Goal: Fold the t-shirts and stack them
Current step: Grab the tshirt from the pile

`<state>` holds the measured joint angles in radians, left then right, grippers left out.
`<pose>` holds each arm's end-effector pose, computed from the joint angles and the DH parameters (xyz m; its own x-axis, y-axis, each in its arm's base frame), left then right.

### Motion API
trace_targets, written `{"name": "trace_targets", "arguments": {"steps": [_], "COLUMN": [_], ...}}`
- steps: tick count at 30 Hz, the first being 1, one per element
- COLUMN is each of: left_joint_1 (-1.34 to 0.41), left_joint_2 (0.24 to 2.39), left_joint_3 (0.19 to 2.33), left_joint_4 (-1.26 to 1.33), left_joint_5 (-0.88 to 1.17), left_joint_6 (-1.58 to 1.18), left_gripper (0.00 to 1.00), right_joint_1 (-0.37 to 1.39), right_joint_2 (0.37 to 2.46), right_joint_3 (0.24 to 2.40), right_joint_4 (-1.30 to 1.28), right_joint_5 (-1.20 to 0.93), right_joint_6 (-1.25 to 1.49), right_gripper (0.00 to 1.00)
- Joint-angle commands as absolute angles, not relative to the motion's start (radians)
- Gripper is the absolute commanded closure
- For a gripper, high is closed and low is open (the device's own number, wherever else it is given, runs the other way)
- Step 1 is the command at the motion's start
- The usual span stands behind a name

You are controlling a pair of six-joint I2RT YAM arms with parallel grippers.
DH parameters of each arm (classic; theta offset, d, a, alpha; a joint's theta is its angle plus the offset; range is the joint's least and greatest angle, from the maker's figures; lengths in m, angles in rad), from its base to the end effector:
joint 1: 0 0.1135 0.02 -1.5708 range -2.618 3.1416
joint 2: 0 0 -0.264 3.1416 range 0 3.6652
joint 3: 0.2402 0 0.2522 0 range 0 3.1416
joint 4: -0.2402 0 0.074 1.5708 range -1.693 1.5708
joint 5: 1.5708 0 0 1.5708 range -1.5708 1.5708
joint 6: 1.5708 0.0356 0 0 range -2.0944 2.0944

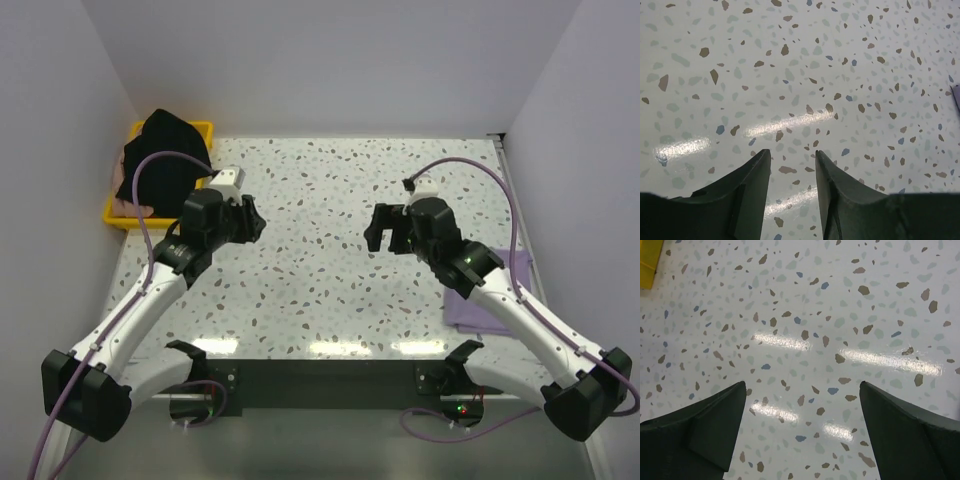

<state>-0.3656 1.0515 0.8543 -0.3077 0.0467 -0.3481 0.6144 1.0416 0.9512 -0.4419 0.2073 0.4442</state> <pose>0.2206 -0.0862 0.3005 -0.5595 -0.1507 -0.8150 0.2175 0.9222 -0.3198 0.1921 0.1265 0.3238 -0.5546 0.1234 -0.8229 -0.2003 0.9401 0.2760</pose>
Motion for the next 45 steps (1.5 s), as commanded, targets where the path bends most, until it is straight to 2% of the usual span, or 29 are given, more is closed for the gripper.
{"name": "trace_targets", "arguments": {"steps": [1, 9, 13, 18, 19, 23, 29, 32, 38, 41, 45], "left_joint_1": [-0.357, -0.357, -0.338, -0.183, -0.161, -0.023, 0.119, 0.146, 0.181, 0.187, 0.187], "left_joint_2": [1.055, 1.129, 1.207, 1.397, 1.422, 1.543, 1.784, 1.929, 2.071, 2.091, 2.072], "left_joint_3": [0.859, 0.934, 1.029, 1.199, 1.244, 1.339, 1.503, 1.591, 1.646, 1.654, 1.657], "left_joint_4": [-0.255, -0.267, -0.285, -0.345, -0.344, -0.316, -0.318, -0.33, -0.301, -0.299, -0.284], "left_joint_5": [0.017, -0.023, -0.165, -0.293, -0.313, -0.396, -0.48, -0.492, -0.479, -0.466, -0.446], "left_joint_6": [-0.353, -0.4, -0.451, -0.547, -0.555, -0.571, -0.561, -0.534, -0.517, -0.515, -0.505], "left_gripper": [0.54, 0.52, 0.42, 0.37, 0.31, 0.28, 0.29, 0.31, 0.33, 0.38, 0.51], "right_joint_1": [0.615, 0.614, 0.614, 0.614, 0.614, 0.614, 0.614, 0.614, 0.614, 0.614, 0.614], "right_joint_2": [0.997, 0.976, 0.968, 0.959, 0.959, 0.954, 0.94, 0.94, 0.943, 0.942, 0.948], "right_joint_3": [0.939, 0.907, 0.894, 0.859, 0.856, 0.862, 0.865, 0.861, 0.848, 0.845, 0.844], "right_joint_4": [-0.437, -0.485, -0.491, -0.482, -0.485, -0.497, -0.5, -0.503, -0.505, -0.506, -0.499], "right_joint_5": [0.167, 0.089, 0.035, 0.003, -0.012, -0.048, -0.06, -0.061, -0.084, -0.081, -0.089], "right_joint_6": [0.437, 0.451, 0.456, 0.457, 0.457, 0.453, 0.453, 0.453, 0.448, 0.448, 0.449], "right_gripper": [0.01, 0.01, 0.01, 0.01, 0.01, 0.01, 0.01, 0.01, 0.01, 0.01, 0.01]}}
